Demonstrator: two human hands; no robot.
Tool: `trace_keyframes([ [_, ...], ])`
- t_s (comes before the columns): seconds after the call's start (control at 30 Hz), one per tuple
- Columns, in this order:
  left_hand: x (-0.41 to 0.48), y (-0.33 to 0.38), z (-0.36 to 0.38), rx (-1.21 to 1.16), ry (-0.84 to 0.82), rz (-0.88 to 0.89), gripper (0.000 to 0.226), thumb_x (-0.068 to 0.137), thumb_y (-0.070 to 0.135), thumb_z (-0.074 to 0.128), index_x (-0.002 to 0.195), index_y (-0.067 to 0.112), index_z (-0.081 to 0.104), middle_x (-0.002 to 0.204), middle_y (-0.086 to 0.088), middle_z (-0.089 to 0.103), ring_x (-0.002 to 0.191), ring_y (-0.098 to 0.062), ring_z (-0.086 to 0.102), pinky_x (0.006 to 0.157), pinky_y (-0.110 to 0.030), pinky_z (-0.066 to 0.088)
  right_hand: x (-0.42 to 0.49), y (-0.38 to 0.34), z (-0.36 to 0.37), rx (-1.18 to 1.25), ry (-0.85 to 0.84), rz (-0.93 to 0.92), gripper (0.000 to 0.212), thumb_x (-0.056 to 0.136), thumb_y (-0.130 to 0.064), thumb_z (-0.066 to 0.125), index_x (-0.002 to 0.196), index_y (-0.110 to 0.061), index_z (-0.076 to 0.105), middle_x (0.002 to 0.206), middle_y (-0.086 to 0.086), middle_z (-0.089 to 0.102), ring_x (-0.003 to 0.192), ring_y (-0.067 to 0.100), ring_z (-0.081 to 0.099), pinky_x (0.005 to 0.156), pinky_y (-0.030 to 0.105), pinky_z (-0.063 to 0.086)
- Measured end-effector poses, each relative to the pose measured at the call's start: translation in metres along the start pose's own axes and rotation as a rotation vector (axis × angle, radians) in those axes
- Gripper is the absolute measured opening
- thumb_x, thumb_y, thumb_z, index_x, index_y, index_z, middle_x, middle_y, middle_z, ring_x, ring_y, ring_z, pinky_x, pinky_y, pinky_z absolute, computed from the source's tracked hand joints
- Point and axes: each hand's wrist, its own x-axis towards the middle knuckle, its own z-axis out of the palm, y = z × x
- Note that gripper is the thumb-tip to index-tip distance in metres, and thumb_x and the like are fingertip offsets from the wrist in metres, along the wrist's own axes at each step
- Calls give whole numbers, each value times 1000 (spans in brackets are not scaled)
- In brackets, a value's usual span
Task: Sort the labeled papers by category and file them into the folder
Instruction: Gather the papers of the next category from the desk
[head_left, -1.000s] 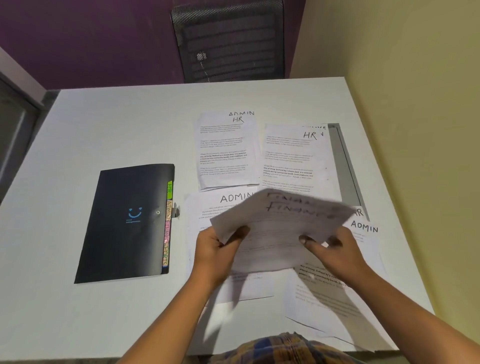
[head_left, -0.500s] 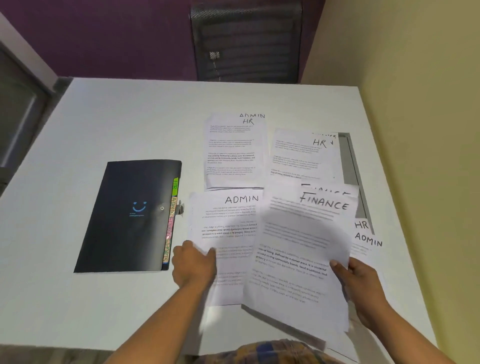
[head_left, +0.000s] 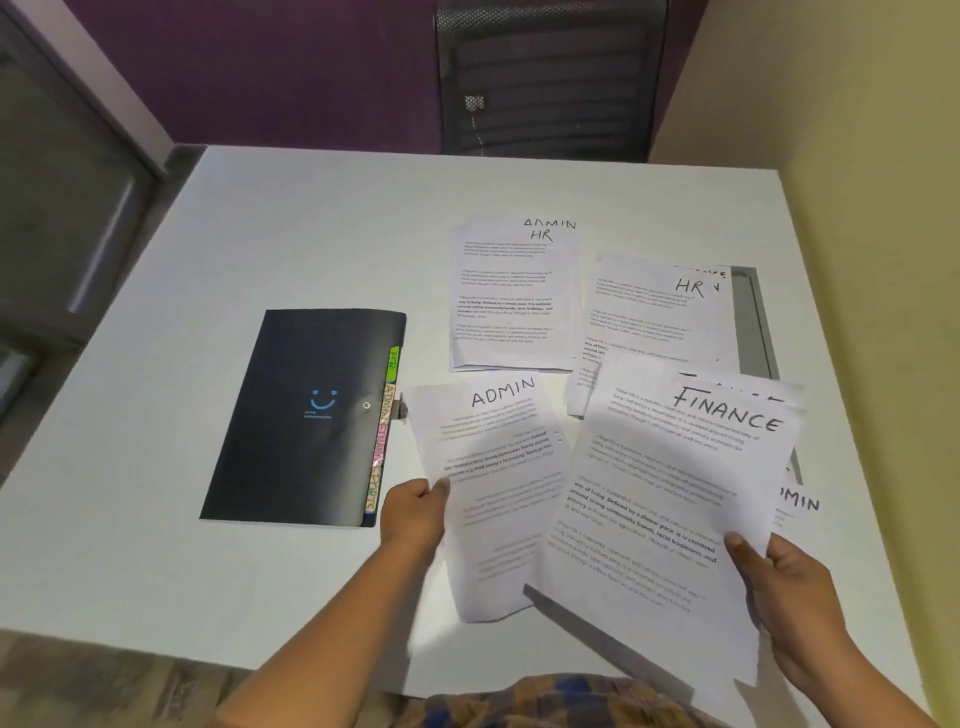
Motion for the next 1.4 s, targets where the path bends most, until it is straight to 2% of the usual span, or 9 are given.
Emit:
trace_keyframes([
  [0.07,-6,-4,-7,-45,-5,35,42,89,13,66,58,14,37,58,-11,49,51,-21,47,52,-26,37,2,4,0,15,2,1,19,97,-18,61,110,-8,72,104,31,71,79,52,62,77,37,43],
  [0.3,-19,-10,-13,-182,-55,17,20,76,-15,67,78,4,64,65,-3,61,53,-15,51,49,-17,42,4,10,3,53,-35,10,16,97,-18,61,105,-10,73,80,25,67,69,27,38,66,34,31],
  [0.47,-13,-15,-8,-291,-21,10,46,94,13,65,57,13,39,52,-7,38,45,-16,32,40,-19,26,6,9,4,83,-60,2,17,96,-20,63,107,-12,74,77,23,60,70,27,33,66,33,27],
  [0.6,-12,-14,-7,-275,41,10,49,84,1,73,54,17,38,45,5,42,36,-9,39,44,-17,33,3,3,6,63,-57,-5,18,97,-19,62,109,-13,74,80,25,68,65,21,33,62,28,29],
  [0.7,-17,-4,-8,-274,90,32,21,78,0,78,83,9,60,73,-3,68,60,-12,64,53,-20,49,-1,-1,9,33,-39,-6,20,97,-16,61,112,-10,73,91,18,73,61,20,40,62,26,36],
  [0.8,-25,5,-8,-19,260,195,65,74,21,84,128,17,49,109,6,60,95,-15,62,83,-31,52,-7,-7,13,7,-48,-7,19,98,-17,60,109,-9,73,88,26,73,52,42,47,63,35,52],
  [1.03,-80,70,9,-239,-509,180,26,97,29,60,111,9,68,106,-1,74,92,-17,72,80,-27,56,-17,-22,24,31,-166,14,23,100,-27,56,102,-13,74,86,-3,79,72,16,76,54,20,57],
  [1.2,-85,68,19,-132,-424,336,14,96,20,62,101,18,75,94,2,79,77,-12,75,60,-20,57,0,-8,18,-23,-145,29,47,98,-42,56,95,2,71,92,17,75,87,37,71,68,30,54],
  [1.4,-85,59,25,-325,-468,247,19,91,6,65,107,12,73,99,-6,78,90,-25,75,81,-38,58,33,48,-38,-460,367,182,56,85,-48,68,125,-8,59,122,11,62,110,32,61,89,40,51],
])
